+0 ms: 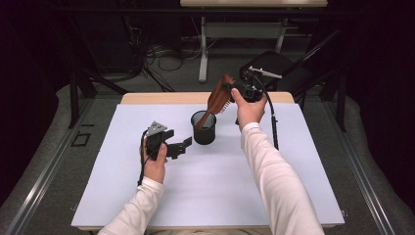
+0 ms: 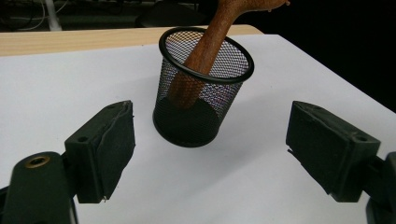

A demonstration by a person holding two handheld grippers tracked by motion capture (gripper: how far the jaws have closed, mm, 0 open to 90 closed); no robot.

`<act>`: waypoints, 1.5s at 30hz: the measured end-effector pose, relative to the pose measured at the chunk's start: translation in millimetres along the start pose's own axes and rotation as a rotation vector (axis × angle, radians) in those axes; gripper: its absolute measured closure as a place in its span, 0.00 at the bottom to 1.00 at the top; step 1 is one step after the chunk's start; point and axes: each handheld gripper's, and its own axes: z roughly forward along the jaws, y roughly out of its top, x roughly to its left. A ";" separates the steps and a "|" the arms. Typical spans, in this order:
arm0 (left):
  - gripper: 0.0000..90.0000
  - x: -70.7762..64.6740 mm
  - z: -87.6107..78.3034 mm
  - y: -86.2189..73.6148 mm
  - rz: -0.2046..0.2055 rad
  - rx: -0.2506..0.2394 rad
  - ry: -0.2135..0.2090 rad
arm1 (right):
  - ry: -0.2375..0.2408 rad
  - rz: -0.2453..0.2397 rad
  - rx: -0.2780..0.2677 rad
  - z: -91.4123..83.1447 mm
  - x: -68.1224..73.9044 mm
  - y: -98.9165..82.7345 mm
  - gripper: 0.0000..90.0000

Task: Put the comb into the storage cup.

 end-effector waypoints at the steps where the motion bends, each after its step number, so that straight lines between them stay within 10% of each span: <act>1: 0.17 0.2 0.1 0.0 -0.001 0.001 0.001 | -0.002 -0.006 0.001 0.7 -0.5 -0.7 0.57; 45: 0.17 0.2 2.7 -1.6 -0.002 0.011 0.001 | -0.030 -0.058 0.031 17.7 -0.3 -20.9 0.56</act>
